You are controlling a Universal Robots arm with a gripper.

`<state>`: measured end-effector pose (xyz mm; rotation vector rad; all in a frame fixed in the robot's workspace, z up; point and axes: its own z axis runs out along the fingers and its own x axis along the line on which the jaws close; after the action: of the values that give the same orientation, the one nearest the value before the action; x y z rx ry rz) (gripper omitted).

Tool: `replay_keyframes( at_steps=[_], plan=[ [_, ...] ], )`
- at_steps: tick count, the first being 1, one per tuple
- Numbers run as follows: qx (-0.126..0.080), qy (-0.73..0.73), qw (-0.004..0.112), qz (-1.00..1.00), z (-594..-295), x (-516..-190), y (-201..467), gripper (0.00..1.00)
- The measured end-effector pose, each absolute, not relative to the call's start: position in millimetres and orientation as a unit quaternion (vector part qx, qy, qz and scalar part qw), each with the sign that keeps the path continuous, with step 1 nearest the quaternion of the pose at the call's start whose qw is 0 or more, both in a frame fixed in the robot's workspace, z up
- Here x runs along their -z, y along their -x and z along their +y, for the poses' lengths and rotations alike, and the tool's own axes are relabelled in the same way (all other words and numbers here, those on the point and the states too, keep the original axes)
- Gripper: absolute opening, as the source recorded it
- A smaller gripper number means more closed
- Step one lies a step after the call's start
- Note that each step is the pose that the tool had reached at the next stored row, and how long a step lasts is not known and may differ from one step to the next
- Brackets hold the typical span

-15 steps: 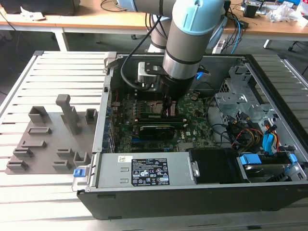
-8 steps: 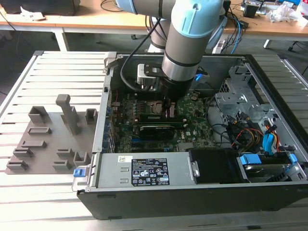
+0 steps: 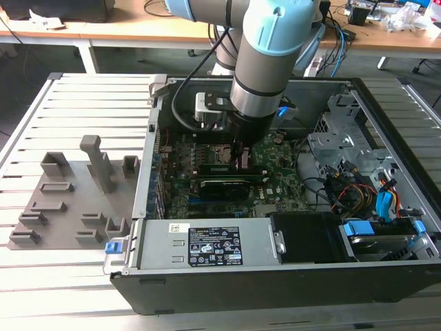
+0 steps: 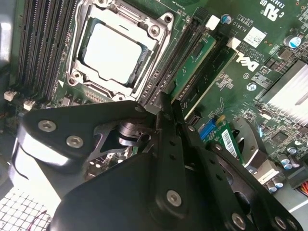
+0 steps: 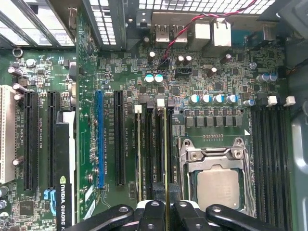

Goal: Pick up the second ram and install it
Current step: 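Insert the second ram into the second slot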

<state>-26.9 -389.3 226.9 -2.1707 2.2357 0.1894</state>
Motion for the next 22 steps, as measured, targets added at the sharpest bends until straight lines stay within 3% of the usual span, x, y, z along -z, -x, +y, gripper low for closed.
replay_keyframes(
  at_steps=[22],
  plan=[
    [-0.062,0.7,0.01,0.712,-391.0,-224.6,25.8,0.13]
  ],
)
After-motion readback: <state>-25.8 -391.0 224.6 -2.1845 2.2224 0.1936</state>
